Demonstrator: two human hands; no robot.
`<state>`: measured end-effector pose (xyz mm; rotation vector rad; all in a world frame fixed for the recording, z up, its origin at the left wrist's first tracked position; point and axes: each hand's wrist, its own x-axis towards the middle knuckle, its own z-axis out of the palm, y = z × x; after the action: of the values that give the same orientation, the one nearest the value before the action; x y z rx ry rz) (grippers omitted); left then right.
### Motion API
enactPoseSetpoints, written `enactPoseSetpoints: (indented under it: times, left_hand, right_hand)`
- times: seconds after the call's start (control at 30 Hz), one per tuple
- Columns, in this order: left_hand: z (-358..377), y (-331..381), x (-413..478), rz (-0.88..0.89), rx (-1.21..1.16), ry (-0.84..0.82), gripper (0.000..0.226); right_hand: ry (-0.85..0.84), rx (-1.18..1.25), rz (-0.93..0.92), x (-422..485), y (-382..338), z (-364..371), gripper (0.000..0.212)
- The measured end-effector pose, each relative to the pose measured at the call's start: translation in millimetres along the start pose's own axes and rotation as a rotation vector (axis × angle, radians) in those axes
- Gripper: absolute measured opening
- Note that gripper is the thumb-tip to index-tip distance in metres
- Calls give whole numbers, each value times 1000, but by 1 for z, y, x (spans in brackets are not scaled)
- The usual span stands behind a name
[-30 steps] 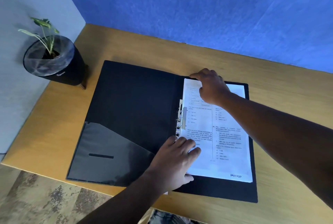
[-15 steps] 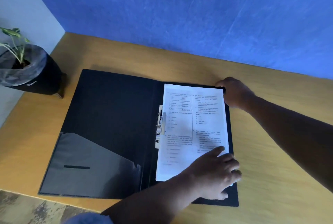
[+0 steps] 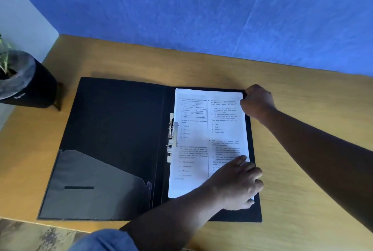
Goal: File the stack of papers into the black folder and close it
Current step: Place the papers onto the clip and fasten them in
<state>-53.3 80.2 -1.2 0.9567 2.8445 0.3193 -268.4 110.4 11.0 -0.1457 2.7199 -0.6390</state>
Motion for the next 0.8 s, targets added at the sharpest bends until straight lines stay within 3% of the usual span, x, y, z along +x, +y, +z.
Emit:
enactPoseSetpoints:
  times: [0.2, 0.33, 0.43, 0.57, 0.67, 0.8]
  left_hand:
    - [4, 1, -3, -11, -10, 20, 34]
    - [-7, -9, -17, -93, -182, 231, 41]
    - [-31, -35, -42, -347, -381, 495, 32]
    - [-53, -86, -83, -885, -558, 736, 23]
    - [-55, -121, -98, -1191, -752, 693, 27]
    - [-50, -136, -104, -1254, -1000, 569, 30]
  right_hand:
    - [-78, 189, 73, -7, 3, 6, 35]
    - [-72, 293, 49, -22, 19, -2, 29]
    - [-59, 358, 45, -48, 36, -6, 25]
    - [-87, 410, 78, -82, 52, -2, 32]
    - [-99, 416, 94, -101, 62, 6, 18]
    - [-124, 417, 135, -115, 72, 13, 13]
